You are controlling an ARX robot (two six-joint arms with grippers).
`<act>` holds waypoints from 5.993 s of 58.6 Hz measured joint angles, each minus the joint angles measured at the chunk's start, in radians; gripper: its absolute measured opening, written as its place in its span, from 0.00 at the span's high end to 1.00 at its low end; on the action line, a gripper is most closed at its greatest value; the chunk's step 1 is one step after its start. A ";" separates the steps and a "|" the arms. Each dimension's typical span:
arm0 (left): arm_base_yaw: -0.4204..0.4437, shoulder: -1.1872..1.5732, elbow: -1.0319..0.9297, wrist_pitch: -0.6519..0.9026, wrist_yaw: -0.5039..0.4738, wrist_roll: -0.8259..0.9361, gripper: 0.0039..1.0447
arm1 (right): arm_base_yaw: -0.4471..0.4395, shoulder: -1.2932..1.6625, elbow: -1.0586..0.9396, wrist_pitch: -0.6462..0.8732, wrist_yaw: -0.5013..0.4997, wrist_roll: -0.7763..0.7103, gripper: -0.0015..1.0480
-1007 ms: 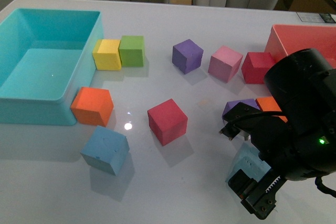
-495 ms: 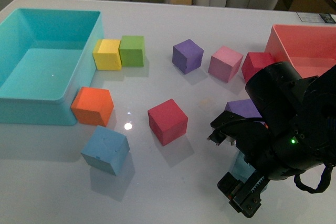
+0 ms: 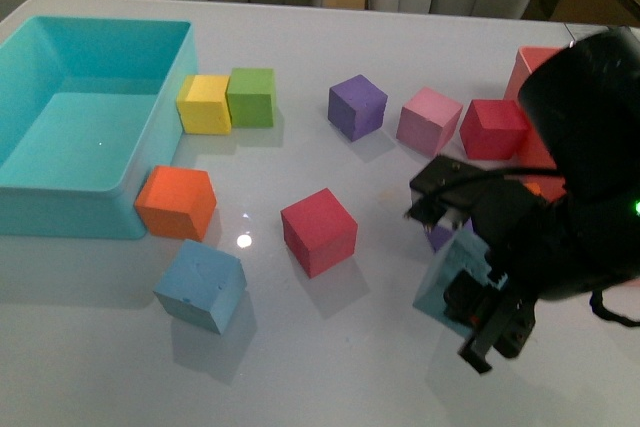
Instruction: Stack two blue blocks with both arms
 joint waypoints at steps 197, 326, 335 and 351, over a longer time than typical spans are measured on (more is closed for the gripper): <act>0.000 0.000 0.000 0.000 0.000 0.000 0.08 | -0.241 -0.824 -0.663 1.055 0.166 0.525 0.98; 0.000 0.000 0.000 0.000 0.000 0.000 0.08 | -0.357 -1.987 -0.848 0.095 0.058 0.528 0.71; -0.038 0.298 0.193 -0.404 0.130 0.042 0.08 | -0.357 -1.987 -0.848 0.095 0.058 0.528 0.46; -0.384 0.817 0.327 -0.199 -0.032 -0.001 0.08 | -0.357 -1.987 -0.848 0.095 0.058 0.529 0.08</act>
